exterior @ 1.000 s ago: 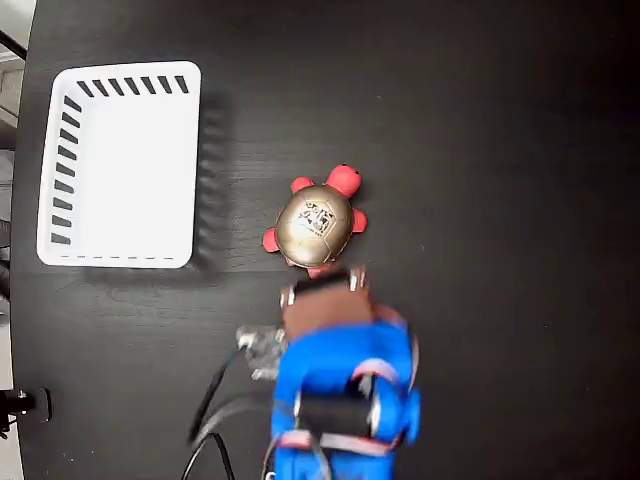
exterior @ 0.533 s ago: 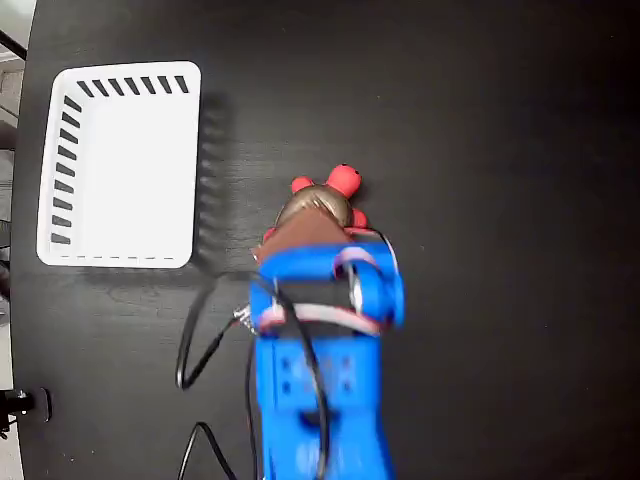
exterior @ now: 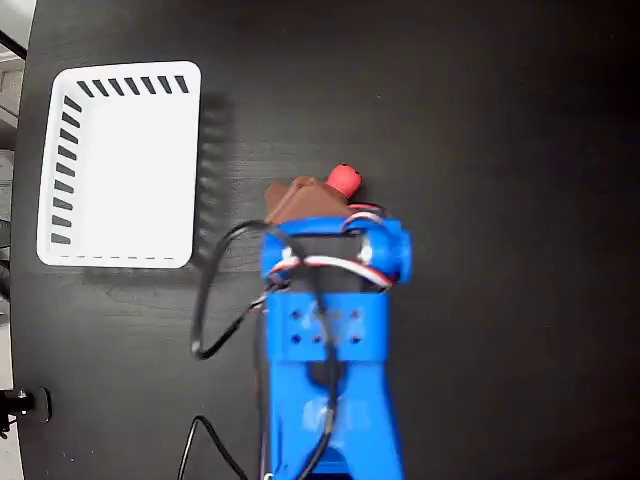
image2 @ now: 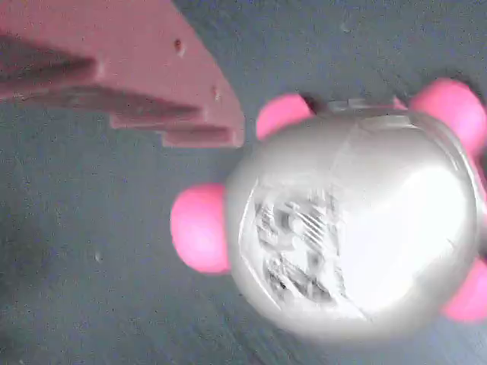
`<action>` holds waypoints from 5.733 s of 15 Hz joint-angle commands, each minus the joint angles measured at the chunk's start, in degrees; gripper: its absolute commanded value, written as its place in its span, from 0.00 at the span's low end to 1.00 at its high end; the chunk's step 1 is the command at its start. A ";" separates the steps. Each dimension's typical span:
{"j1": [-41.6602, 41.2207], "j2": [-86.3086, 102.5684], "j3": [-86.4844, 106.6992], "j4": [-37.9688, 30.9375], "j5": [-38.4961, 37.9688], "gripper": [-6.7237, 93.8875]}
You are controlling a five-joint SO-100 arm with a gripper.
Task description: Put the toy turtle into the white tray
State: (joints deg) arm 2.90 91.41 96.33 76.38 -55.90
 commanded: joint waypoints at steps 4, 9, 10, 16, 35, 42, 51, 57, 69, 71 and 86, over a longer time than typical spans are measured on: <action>2.02 -2.20 5.19 -7.73 -4.04 0.56; 0.88 -3.60 13.01 -17.23 -3.43 0.61; 0.79 -3.78 13.54 -17.93 -3.16 0.61; 0.70 -4.66 14.68 -20.30 -2.55 0.50; -17.84 1.67 -26.63 10.46 34.45 0.06; -28.56 -19.95 -52.65 14.33 42.63 0.06; -33.57 -34.01 -60.03 12.57 43.42 0.06; -33.66 -36.91 -61.08 12.83 43.42 0.11; -33.93 -36.74 -60.12 13.97 42.89 0.56; -33.57 -32.43 -60.03 15.56 43.33 0.40; -5.19 43.51 9.84 -9.84 60.03 0.06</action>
State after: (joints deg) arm -4.57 127.18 99.67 68.55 3.16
